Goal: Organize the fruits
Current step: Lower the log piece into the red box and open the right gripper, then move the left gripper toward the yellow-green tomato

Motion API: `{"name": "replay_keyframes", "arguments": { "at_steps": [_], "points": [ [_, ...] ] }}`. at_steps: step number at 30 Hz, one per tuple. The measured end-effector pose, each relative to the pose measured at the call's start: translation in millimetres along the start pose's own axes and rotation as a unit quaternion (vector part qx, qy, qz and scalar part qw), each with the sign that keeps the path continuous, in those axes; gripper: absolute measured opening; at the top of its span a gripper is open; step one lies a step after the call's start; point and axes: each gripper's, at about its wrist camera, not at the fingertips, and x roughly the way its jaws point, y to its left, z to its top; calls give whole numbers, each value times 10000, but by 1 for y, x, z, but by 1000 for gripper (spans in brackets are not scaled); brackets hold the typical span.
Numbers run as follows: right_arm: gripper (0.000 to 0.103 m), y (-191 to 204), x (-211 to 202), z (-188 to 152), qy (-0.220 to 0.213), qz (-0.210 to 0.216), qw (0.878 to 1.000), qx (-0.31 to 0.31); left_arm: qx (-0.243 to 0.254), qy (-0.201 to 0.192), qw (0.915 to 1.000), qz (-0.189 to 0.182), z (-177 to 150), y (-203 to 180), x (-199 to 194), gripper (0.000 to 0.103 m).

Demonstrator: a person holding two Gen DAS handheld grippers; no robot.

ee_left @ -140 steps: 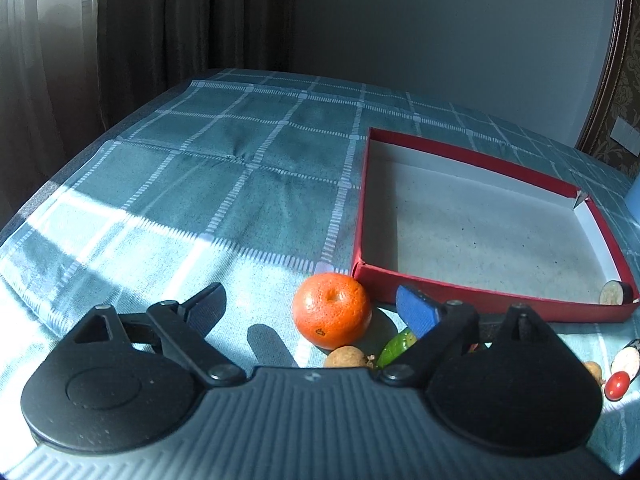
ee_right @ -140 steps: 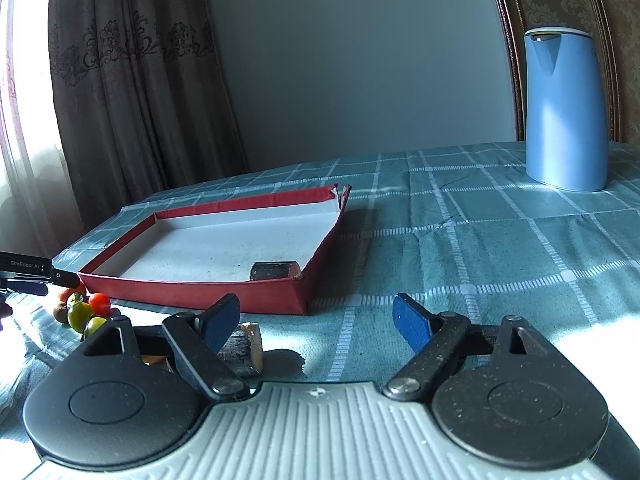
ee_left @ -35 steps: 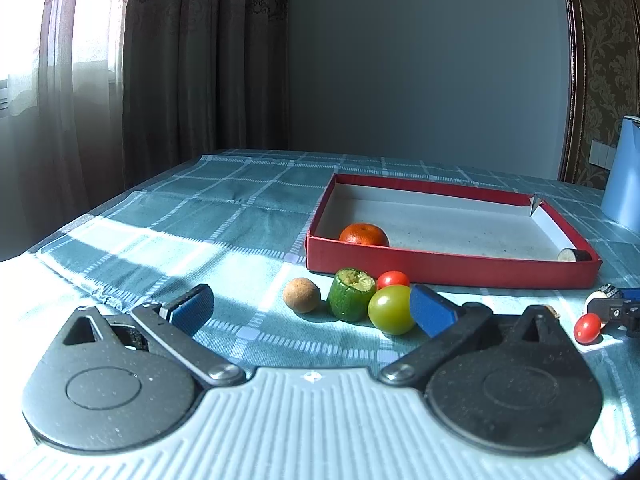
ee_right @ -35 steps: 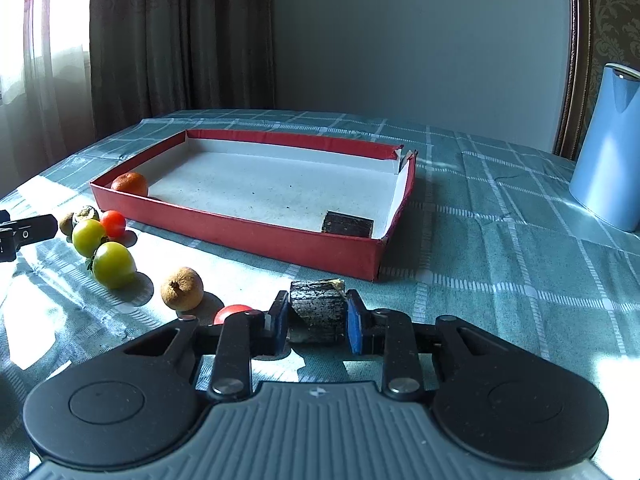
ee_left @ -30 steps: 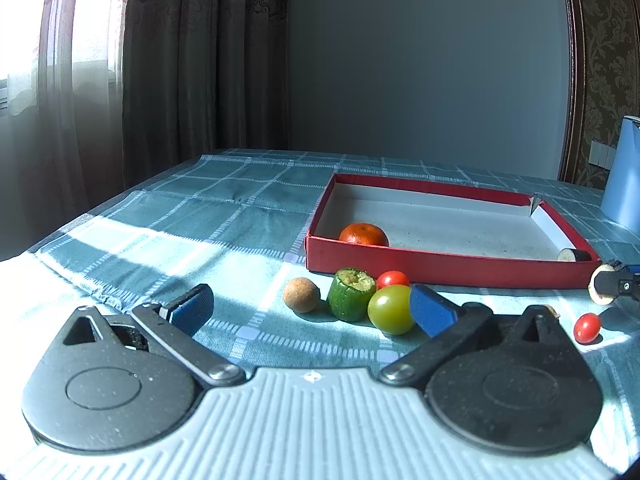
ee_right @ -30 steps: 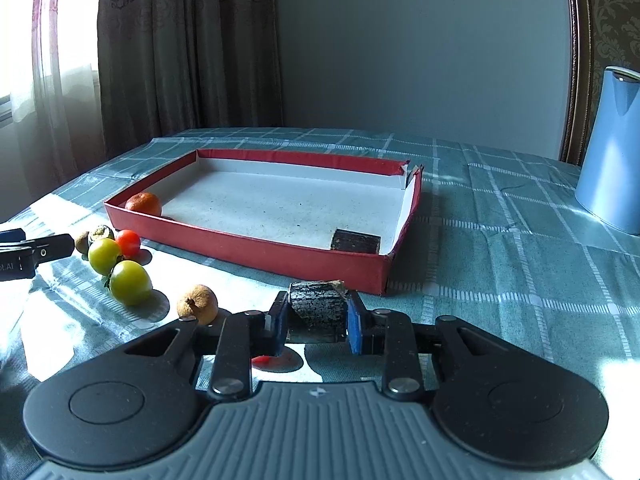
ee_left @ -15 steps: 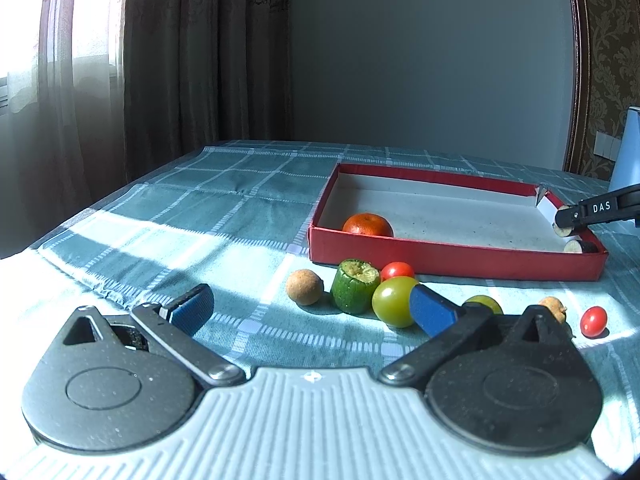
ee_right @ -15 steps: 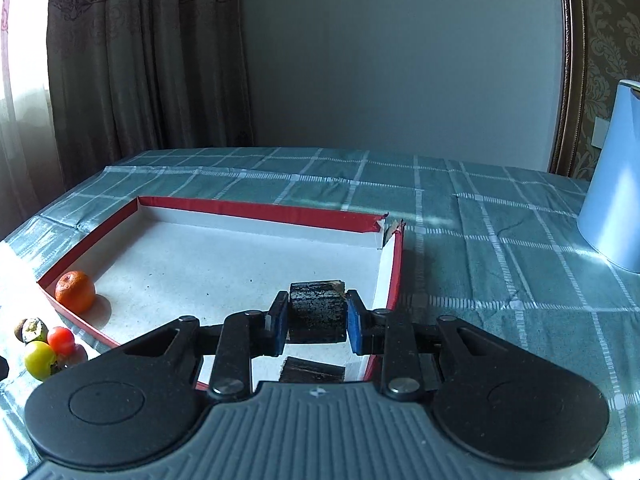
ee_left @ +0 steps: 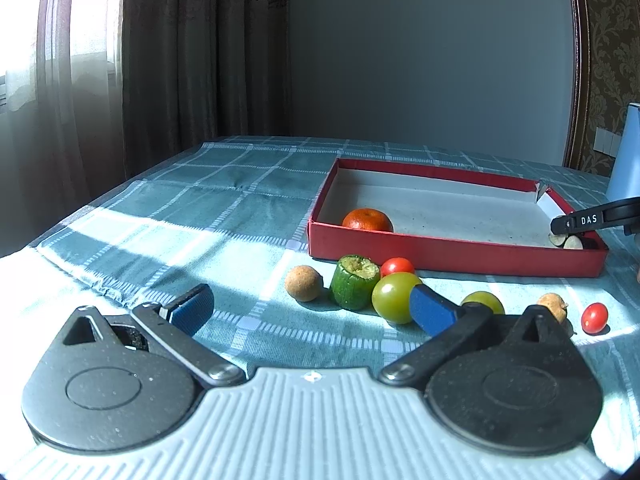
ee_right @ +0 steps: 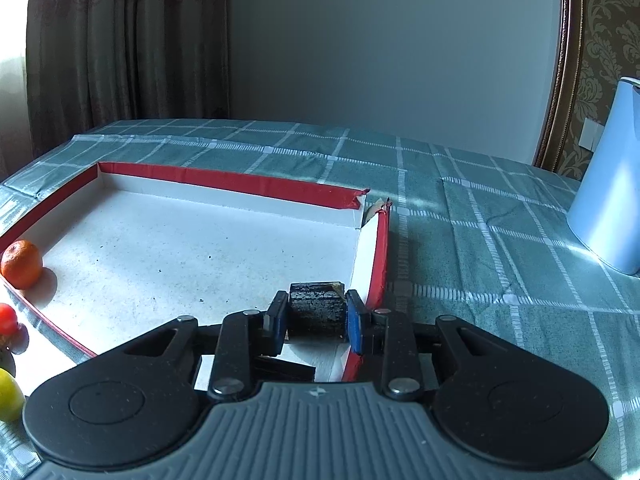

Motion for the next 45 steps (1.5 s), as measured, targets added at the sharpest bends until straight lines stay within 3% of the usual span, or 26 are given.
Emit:
{"name": "replay_keyframes", "arguments": {
  "at_steps": [2,5,6,7,9,16,21,25,30,33,36,45],
  "points": [
    [35,0,-5,1,-22,48,10000,12,-6,5,10000,5,0,0,0,103],
    [57,0,-26,0,-327,5,9995,45,-12,7,10000,9,0,1,0,103],
    [72,0,-34,-1,-458,-87,9989,44,-21,6,10000,9,0,1,0,103],
    [79,0,-47,-3,-658,-102,9978,40,-28,7,10000,11,0,1,0,103],
    [80,-4,-69,-9,-909,2,9958,117,-37,12,10000,12,0,2,-1,103],
    [87,-24,-117,-55,-964,612,9906,755,-131,-70,9999,-53,0,7,-4,103],
    [87,-28,-125,-86,-912,841,9872,1004,11,-182,9989,-427,-3,10,-13,103],
    [92,-32,-128,-90,-1018,920,9832,1202,288,-379,9971,-586,-5,11,-20,103],
    [92,-32,-125,-91,-914,916,9840,1221,370,-312,9966,-665,1,12,-13,102],
    [93,-30,-127,-91,-952,872,9847,1170,658,-120,9933,-937,8,10,-3,87],
    [100,-30,-127,-91,-958,862,9847,1175,868,191,9860,-1408,12,10,10,87],
    [100,-32,-124,-91,-859,910,9844,1234,1211,297,9710,-2041,12,3,18,91]
  ]
}}
